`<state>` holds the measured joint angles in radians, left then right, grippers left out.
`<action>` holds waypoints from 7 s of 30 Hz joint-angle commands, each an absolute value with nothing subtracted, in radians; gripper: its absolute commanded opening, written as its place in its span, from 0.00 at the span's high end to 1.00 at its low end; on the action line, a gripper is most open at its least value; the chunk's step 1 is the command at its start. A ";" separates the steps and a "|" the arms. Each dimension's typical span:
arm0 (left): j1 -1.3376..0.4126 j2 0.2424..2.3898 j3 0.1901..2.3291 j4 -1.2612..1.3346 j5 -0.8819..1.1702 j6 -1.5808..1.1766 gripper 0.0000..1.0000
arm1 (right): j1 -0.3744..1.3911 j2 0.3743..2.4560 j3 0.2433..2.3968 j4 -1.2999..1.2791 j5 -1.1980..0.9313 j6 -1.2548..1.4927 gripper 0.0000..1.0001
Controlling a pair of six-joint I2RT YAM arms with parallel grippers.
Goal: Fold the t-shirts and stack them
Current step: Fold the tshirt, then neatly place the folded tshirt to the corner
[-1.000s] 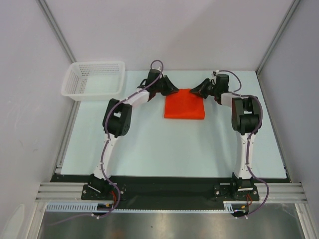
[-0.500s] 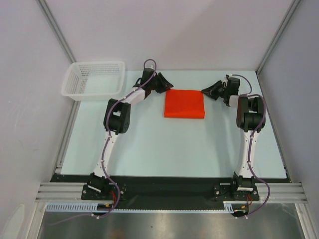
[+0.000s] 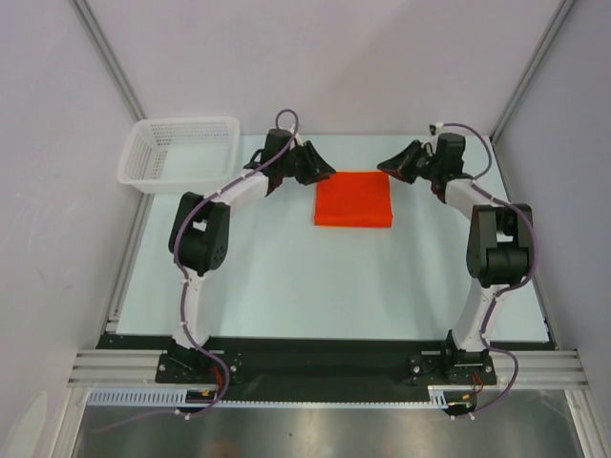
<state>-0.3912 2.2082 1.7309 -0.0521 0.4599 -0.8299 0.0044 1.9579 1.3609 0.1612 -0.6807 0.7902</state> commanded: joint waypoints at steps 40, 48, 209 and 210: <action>-0.499 2.260 1.361 0.356 0.506 -0.999 0.66 | 0.014 2.108 0.912 0.733 -0.758 0.950 0.96; -0.474 2.188 1.304 0.284 0.517 -0.915 0.66 | -0.058 2.014 0.867 0.709 -0.778 0.931 0.96; -0.311 1.589 0.910 -0.462 0.518 -0.508 0.60 | -0.279 2.677 2.519 -0.390 -0.002 -0.334 0.96; -0.311 1.591 0.910 -0.463 0.522 -0.509 0.60 | -0.279 2.678 2.517 -0.387 -0.002 -0.331 0.93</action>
